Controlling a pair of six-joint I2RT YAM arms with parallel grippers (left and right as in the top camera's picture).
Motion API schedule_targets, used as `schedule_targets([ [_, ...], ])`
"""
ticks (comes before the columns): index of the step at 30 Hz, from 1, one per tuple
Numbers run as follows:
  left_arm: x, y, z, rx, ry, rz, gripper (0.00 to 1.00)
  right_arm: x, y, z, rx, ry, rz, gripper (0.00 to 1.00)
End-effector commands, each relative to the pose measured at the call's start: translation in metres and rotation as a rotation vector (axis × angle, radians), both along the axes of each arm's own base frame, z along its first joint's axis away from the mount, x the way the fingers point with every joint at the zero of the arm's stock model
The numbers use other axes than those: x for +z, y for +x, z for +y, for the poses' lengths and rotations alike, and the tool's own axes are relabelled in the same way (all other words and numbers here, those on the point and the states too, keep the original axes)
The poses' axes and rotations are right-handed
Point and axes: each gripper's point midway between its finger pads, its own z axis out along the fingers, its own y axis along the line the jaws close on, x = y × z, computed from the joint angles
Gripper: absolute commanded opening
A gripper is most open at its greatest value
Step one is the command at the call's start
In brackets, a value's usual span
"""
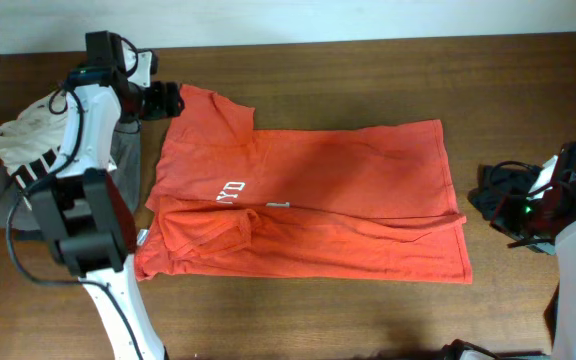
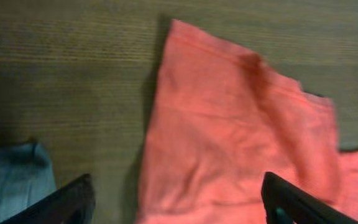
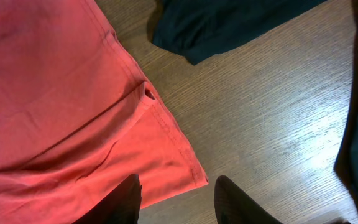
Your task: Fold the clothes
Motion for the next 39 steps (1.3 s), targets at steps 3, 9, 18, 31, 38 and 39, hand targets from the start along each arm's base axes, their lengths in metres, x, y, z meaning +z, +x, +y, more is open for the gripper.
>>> schedule_targets([
  [3,-0.035,0.007,-0.006,-0.033,-0.058,0.030,0.81,-0.001,-0.001,0.000,0.000,0.007,0.004,0.43],
  [9,-0.072,-0.003,-0.010,-0.034,-0.070,0.114,0.68,-0.001,-0.001,0.000,0.000,0.007,0.002,0.43],
  [18,-0.082,-0.021,-0.016,-0.039,-0.096,0.200,0.07,0.000,0.004,-0.002,0.001,-0.002,-0.020,0.39],
  [31,-0.080,-0.031,-0.014,-0.022,-0.108,0.248,0.00,0.019,0.081,0.041,0.323,0.100,-0.189,0.38],
  [38,-0.080,-0.033,-0.015,-0.023,-0.107,0.254,0.00,0.022,0.184,0.045,0.435,0.085,-0.221,0.56],
  [39,-0.080,-0.032,-0.015,-0.023,-0.107,0.253,0.00,0.018,0.196,0.042,0.436,0.087,-0.218,0.57],
])
